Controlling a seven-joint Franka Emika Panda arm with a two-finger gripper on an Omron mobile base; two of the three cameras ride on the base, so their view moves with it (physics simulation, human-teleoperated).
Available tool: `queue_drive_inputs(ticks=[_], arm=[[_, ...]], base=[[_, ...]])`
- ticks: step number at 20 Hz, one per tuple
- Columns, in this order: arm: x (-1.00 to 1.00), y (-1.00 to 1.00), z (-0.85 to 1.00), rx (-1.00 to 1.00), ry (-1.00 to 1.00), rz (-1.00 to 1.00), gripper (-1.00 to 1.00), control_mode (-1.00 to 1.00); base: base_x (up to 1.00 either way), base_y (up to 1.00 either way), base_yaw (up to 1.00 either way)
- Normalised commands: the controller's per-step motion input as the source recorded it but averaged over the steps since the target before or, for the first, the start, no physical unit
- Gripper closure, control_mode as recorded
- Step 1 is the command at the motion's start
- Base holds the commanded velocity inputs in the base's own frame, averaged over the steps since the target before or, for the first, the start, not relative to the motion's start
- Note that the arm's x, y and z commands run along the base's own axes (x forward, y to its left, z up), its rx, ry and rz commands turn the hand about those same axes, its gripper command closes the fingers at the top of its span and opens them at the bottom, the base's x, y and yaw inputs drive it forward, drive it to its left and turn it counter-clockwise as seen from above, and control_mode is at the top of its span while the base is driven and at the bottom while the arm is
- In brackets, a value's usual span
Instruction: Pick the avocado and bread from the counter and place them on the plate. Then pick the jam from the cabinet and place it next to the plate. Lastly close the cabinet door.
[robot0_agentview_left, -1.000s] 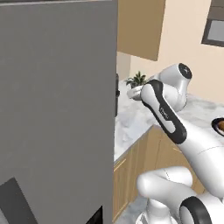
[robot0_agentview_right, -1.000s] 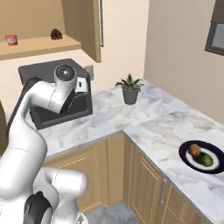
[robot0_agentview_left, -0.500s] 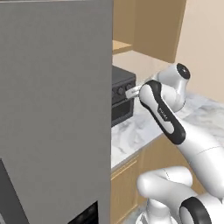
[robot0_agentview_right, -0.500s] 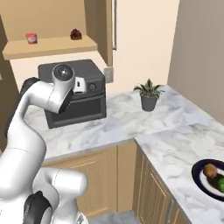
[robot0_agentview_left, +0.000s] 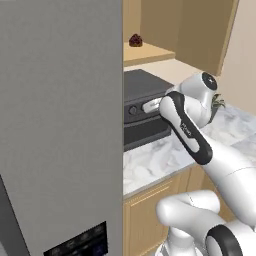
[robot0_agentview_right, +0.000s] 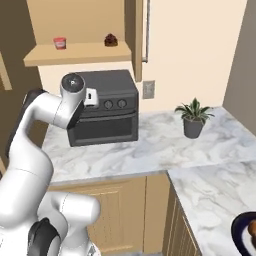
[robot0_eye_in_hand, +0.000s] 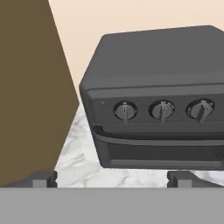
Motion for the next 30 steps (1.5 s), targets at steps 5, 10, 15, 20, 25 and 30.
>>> queue_drive_inputs(ticks=[5,10,15,20,25,30], arm=[[0.0,0.0,0.0,0.0,0.0,0.0,-1.0,1.0],[0.0,0.0,0.0,0.0,0.0,0.0,-1.0,1.0],[0.0,0.0,0.0,0.0,0.0,0.0,-1.0,1.0],[0.0,0.0,0.0,0.0,0.0,0.0,-1.0,1.0],[0.0,0.0,0.0,0.0,0.0,0.0,-1.0,1.0],[0.1,0.11,0.23,0.0,-0.05,0.02,-1.0,-1.0]], base=[[0.23,-0.2,0.11],[0.52,-0.39,0.1],[0.54,0.13,0.02],[0.39,0.31,0.01],[0.48,0.22,0.0],[0.2,0.12,0.01]])
